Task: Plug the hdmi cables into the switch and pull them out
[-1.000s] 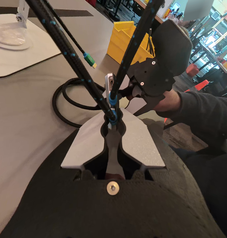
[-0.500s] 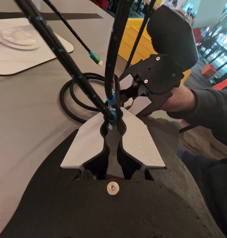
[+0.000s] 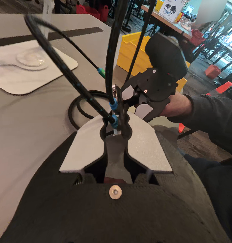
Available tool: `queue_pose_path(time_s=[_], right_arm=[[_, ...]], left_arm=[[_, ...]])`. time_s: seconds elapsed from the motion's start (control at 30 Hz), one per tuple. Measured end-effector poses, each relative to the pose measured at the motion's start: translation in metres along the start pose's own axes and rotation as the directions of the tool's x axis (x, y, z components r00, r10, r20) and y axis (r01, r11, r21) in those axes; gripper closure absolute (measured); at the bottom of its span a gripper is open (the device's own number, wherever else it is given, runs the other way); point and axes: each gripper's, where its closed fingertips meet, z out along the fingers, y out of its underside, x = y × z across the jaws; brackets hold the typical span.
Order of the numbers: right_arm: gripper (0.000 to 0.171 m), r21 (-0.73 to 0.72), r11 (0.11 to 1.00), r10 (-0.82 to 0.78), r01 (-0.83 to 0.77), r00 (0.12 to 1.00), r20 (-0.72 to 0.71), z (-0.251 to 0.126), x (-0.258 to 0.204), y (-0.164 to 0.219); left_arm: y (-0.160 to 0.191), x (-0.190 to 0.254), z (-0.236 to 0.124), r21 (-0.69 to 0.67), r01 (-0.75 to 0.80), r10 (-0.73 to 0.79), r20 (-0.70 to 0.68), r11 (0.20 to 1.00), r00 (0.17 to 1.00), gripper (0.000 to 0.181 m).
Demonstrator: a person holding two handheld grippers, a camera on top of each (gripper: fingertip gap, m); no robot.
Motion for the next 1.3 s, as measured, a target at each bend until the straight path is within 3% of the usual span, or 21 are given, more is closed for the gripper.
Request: queue_pose_path(time_s=[0.1, 0.17, 0.4, 0.57, 0.6, 0.67, 0.87, 0.93, 1.03, 1.23, 1.3], right_arm=[[0.133, 0.01, 1.0, -0.004, 0.004, 1.0, 0.01, -0.005, 0.001, 0.0], [0.133, 0.001, 1.0, -0.03, 0.03, 1.0, -0.002, -0.006, 0.001, 0.0], [0.134, -0.075, 0.99, -0.125, 0.122, 0.991, -0.037, -0.005, 0.003, 0.01], [0.134, -0.097, 0.984, -0.153, 0.149, 0.987, -0.042, -0.005, 0.005, 0.01], [0.134, -0.1, 0.982, -0.162, 0.158, 0.986, -0.04, -0.005, 0.005, 0.011], [0.134, -0.098, 0.982, -0.163, 0.159, 0.986, -0.039, -0.007, 0.005, 0.01], [0.135, -0.1, 0.981, -0.168, 0.164, 0.985, -0.04, -0.007, 0.005, 0.01], [0.135, -0.102, 0.98, -0.175, 0.171, 0.984, -0.034, -0.007, 0.004, 0.01], [0.135, -0.117, 0.975, -0.195, 0.19, 0.98, -0.031, -0.004, 0.002, 0.013], [0.136, -0.119, 0.969, -0.219, 0.215, 0.976, -0.015, -0.005, -0.001, 0.013], [0.136, -0.111, 0.97, -0.219, 0.217, 0.976, -0.006, -0.007, -0.003, 0.012]], left_arm=[[-0.008, -0.005, -0.013, -0.032, -0.044, 0.045, 0.037, 0.999, 0.998, 0.162], [0.003, -0.004, -0.012, -0.128, -0.076, 0.082, 0.037, 0.989, 0.996, 0.167], [0.015, 0.0, -0.01, -0.181, -0.035, 0.031, -0.024, 0.983, 0.999, 0.171], [0.018, 0.002, -0.011, -0.221, -0.154, 0.155, -0.012, 0.963, 0.988, 0.154], [0.018, 0.0, -0.012, -0.226, -0.166, 0.17, 0.0, 0.96, 0.985, 0.165], [0.012, 0.002, -0.011, -0.188, -0.159, 0.162, 0.001, 0.969, 0.987, 0.167], [0.012, 0.003, -0.01, -0.175, -0.1, 0.097, -0.024, 0.98, 0.995, 0.155], [0.01, 0.002, -0.009, -0.163, -0.097, 0.096, -0.009, 0.982, 0.995, 0.143], [0.006, 0.0, -0.012, -0.156, -0.109, 0.111, 0.005, 0.982, 0.994, 0.142], [0.022, 0.008, -0.008, -0.219, -0.112, 0.1, -0.064, 0.969, 0.993, 0.17], [0.023, 0.011, -0.009, -0.229, -0.133, 0.119, -0.075, 0.964, 0.99, 0.17]])
